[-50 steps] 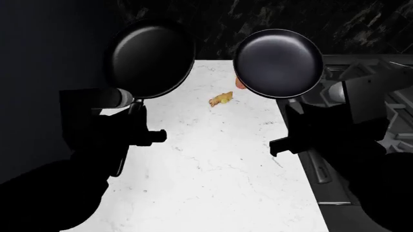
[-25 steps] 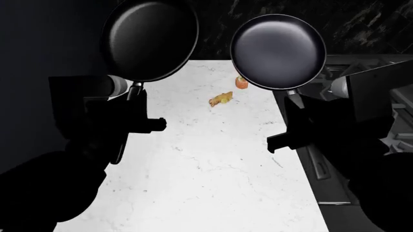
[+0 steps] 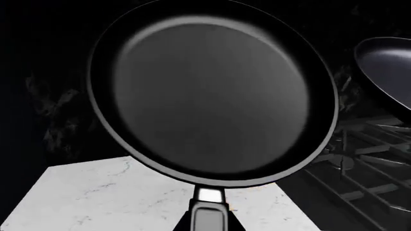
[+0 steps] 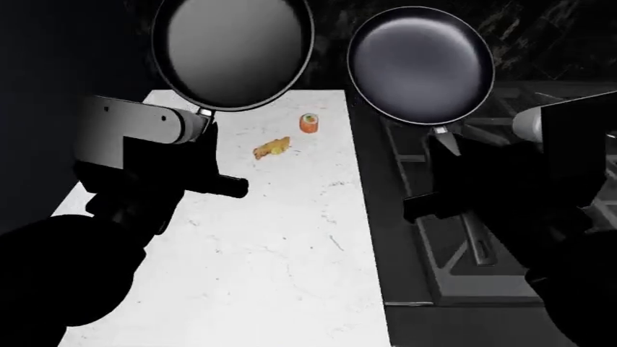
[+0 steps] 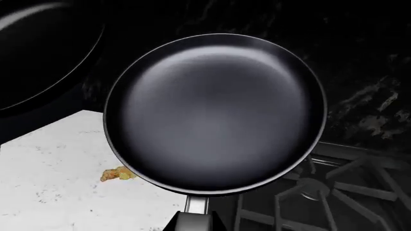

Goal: Place both pans onto different burners. Then place the ginger and the sushi on different pans.

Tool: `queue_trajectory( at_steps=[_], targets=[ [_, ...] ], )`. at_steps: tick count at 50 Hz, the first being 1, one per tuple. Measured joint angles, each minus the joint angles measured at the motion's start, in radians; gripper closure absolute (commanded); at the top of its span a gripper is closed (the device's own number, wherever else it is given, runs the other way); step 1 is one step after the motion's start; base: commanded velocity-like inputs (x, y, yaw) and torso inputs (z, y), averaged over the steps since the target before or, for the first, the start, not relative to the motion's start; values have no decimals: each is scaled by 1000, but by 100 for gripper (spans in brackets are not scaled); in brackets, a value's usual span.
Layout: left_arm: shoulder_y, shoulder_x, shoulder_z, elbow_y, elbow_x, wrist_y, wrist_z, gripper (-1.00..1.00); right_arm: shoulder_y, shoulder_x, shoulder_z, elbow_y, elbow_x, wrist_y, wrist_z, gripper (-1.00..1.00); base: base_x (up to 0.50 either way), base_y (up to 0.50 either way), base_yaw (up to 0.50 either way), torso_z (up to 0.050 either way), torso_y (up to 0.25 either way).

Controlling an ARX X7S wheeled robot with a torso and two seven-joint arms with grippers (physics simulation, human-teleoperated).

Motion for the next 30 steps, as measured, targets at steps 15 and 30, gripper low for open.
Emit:
queue_trajectory(
  at_steps=[15, 30],
  targets=[
    [-11, -26, 24, 7, -12, 10, 3, 100, -2, 1, 2, -2, 7, -8, 4, 100, 0, -500, 0, 1, 3],
    [-10, -36, 26, 8, -22, 15, -2, 100, -10, 17, 12, -16, 42, -10, 32, 100, 0, -500, 0, 1, 4]
  ],
)
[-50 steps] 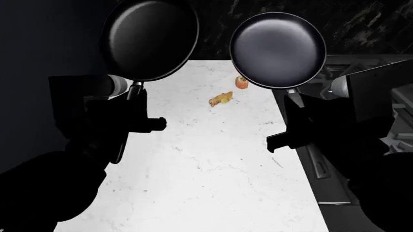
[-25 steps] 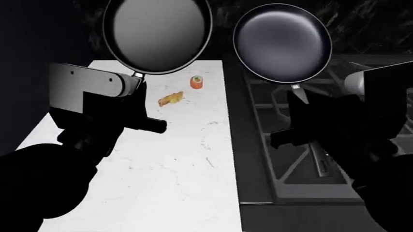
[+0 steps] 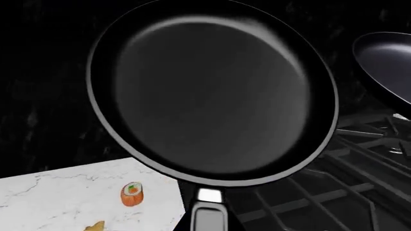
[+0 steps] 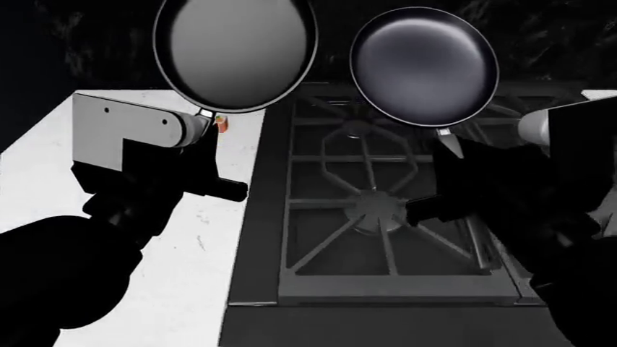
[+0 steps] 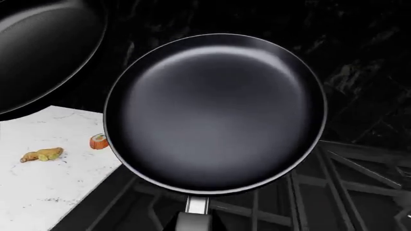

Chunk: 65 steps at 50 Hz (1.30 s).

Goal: Place both pans onto different burners. Then place the ginger and the sushi on different pans.

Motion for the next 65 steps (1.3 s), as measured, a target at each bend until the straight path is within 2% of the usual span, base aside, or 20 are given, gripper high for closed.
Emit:
queue_trajectory(
  at_steps=[44, 65],
  targets=[
    [-3, -14, -1, 20, -42, -5, -33, 100, -34, 37, 24, -45, 77, -20, 42, 100, 0, -496, 0, 1, 3],
    [-6, -23, -2, 28, -70, -9, -38, 100, -43, 59, 14, -62, 68, -16, 25, 100, 0, 0, 0, 1, 3]
  ],
)
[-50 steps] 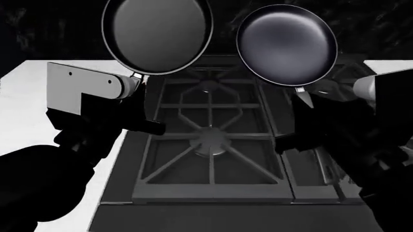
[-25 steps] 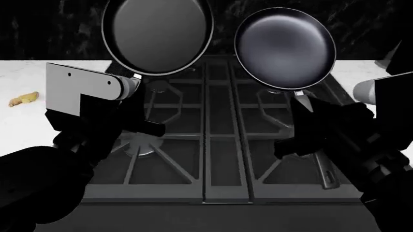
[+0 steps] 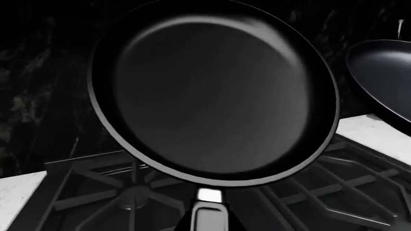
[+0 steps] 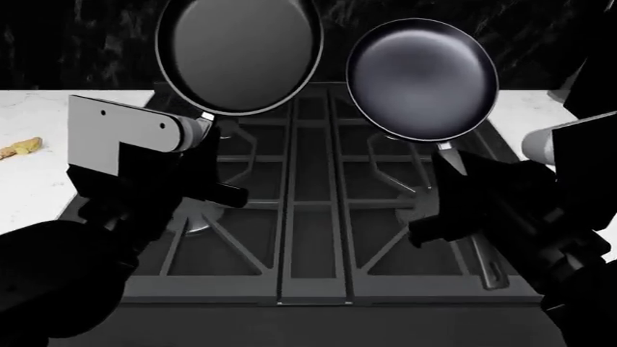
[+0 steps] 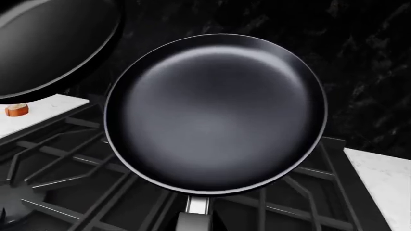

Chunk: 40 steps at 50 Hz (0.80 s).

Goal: Place both pans onto different burners. Then place the ginger and the sushi on different pans.

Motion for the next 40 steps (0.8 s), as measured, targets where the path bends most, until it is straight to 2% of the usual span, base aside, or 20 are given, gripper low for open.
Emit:
queue_trajectory(
  at_steps=[10, 24, 30, 40],
  targets=[
    [-28, -19, -10, -27, -43, -23, -1, 100, -28, 14, 16, -7, -9, -11, -11, 100, 0, 0, 0, 1, 3],
    [-152, -80, -10, -153, -160, -130, 21, 100, -13, 20, 4, -3, -21, -9, -36, 100, 0, 0, 0, 1, 4],
    [-220, -121, 9, -212, -169, -166, 93, 100, -2, 20, -4, 0, -27, -8, -48, 100, 0, 0, 0, 2, 2],
    [-280, -209, 44, -278, -101, -161, 276, 100, 15, 19, -16, 7, -36, -7, -67, 100, 0, 0, 0, 1, 3]
  ],
)
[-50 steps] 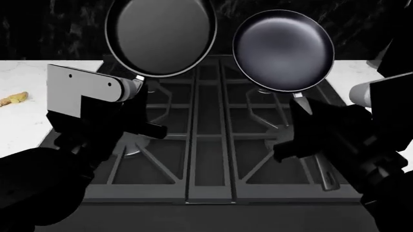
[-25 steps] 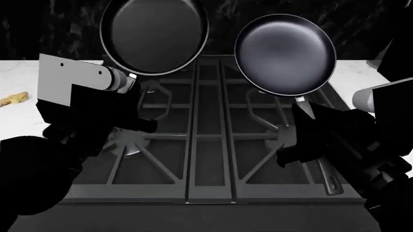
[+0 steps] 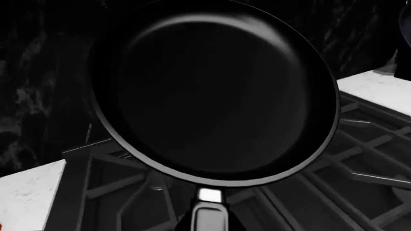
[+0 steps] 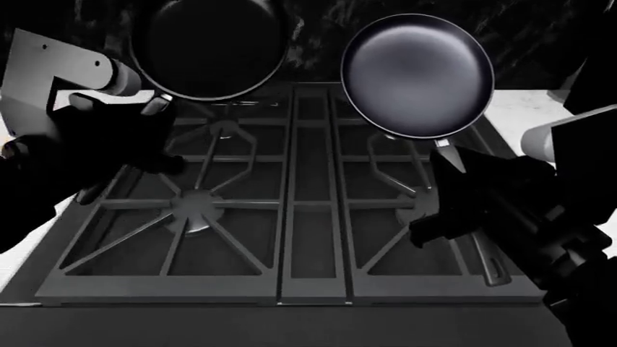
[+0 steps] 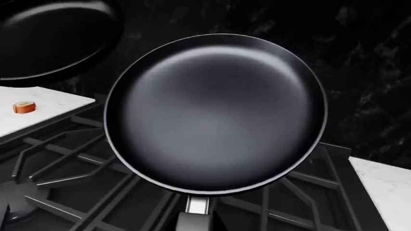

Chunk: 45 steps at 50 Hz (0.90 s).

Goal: Place both pans onto different burners. Then place the ginger and the sushi on different pans.

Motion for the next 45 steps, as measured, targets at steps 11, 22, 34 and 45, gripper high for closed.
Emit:
queue_trajectory(
  at_steps=[11, 22, 34, 45],
  targets=[
    [18, -95, 5, -11, 60, 51, 170, 100, 23, -1, -14, 10, -3, 4, -8, 100, 0, 0, 0, 1, 4],
    [130, -181, -43, -5, 58, 121, 283, 100, 40, -7, -30, 24, -25, 3, -30, 100, 0, 0, 0, 1, 3],
    [287, -235, -128, -25, -5, 165, 310, 100, 51, -12, -43, 35, -46, 0, -50, 100, 0, 0, 0, 1, 3],
    [396, -250, -163, -37, -20, 191, 334, 100, 50, -12, -50, 43, -56, -3, -58, 100, 0, 0, 0, 2, 3]
  ],
)
